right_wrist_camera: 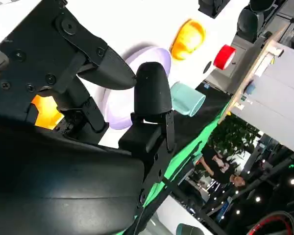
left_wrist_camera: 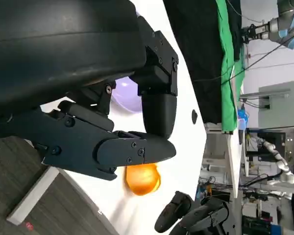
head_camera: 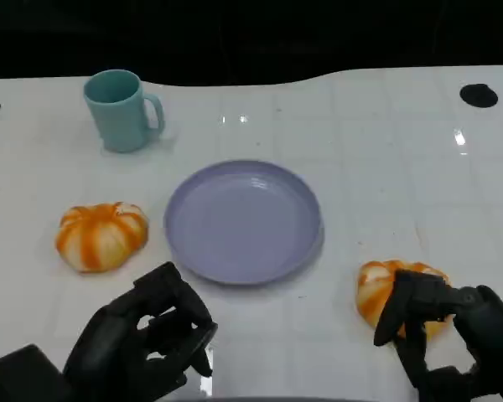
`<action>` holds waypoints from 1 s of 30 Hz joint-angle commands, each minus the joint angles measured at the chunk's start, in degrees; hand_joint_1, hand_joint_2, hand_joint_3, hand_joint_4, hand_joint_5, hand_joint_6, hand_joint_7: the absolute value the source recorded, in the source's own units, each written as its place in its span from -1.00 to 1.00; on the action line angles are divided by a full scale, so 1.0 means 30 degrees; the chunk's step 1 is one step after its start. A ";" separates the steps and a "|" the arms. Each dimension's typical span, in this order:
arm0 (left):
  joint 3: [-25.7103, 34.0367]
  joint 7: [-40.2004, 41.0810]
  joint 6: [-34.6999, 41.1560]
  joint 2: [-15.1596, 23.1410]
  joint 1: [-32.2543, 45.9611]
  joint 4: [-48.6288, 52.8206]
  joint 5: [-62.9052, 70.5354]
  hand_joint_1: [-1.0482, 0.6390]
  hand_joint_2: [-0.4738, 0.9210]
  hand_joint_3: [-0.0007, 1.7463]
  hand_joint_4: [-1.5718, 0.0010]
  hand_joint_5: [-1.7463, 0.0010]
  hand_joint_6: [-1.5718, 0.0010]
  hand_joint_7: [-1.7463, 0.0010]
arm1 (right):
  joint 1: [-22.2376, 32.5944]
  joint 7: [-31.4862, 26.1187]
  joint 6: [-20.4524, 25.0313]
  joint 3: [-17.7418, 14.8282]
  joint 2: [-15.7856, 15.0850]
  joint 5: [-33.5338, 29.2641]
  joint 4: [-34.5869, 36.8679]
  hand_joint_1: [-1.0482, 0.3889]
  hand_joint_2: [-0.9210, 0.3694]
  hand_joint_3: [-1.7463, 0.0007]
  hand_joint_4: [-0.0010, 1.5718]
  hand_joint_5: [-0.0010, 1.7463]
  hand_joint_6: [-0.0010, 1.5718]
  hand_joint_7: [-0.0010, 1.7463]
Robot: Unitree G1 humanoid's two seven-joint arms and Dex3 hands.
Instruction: Grasp the bread from the table and place it into the plate.
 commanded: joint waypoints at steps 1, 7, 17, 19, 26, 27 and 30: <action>0.0165 -0.0123 -0.0066 0.0269 0.0017 -0.0078 -0.0132 -0.32 1.00 -0.50 0.13 -1.00 0.41 -0.93 | 0.0000 -0.0177 0.0946 -0.0348 0.0060 0.0299 -0.0722 0.29 0.01 -0.68 0.07 0.90 0.00 0.47; 0.0152 -0.0125 -0.0102 0.0301 0.0019 -0.0081 -0.0108 -0.33 1.00 -0.51 0.14 -1.00 0.41 -0.94 | 0.0091 -0.0052 0.3199 -0.0785 -0.0377 -0.0229 -0.2494 0.18 -0.09 -0.41 -0.27 0.55 -0.21 0.07; 0.0154 -0.0108 -0.0193 0.0354 -0.0004 0.0017 0.0042 -0.31 1.00 -0.49 0.13 -1.00 0.41 -0.94 | -0.0150 0.1581 0.5853 -0.1320 -0.3309 -0.3644 -0.5993 0.00 -0.63 0.62 -0.95 -0.07 -0.60 -0.63; 0.0162 -0.0148 -0.0226 0.0328 -0.0042 0.0093 -0.0013 -0.31 1.00 -0.49 0.13 -1.00 0.42 -0.94 | -0.0118 0.2177 0.6507 -0.1395 -0.3902 -0.4089 -0.6637 0.01 -0.71 0.79 -0.99 -0.28 -0.65 -0.73; 0.0029 -0.0019 -0.0182 0.0248 -0.0214 0.0210 0.0185 -0.31 1.00 -0.49 0.12 -1.00 0.42 -0.95 | -0.0157 0.4355 0.8705 -0.1438 -0.5830 -0.6739 -0.9171 -0.02 -0.72 0.97 -1.00 -0.62 -0.75 -0.89; 0.0014 -0.0007 -0.0218 0.0242 -0.0258 0.0269 0.0232 -0.31 1.00 -0.48 0.12 -1.00 0.42 -0.95 | -0.0176 0.4540 0.8968 -0.1419 -0.5902 -0.6983 -0.9422 -0.02 -0.70 0.98 -1.00 -0.65 -0.75 -0.90; -0.0039 0.0099 -0.0266 0.0239 -0.0340 0.0354 0.0486 -0.32 1.00 -0.48 0.12 -1.00 0.41 -0.95 | -0.0393 0.4903 0.9423 -0.1157 -0.6004 -0.7782 -0.9814 0.03 -0.67 0.99 -1.00 -0.70 -0.76 -0.92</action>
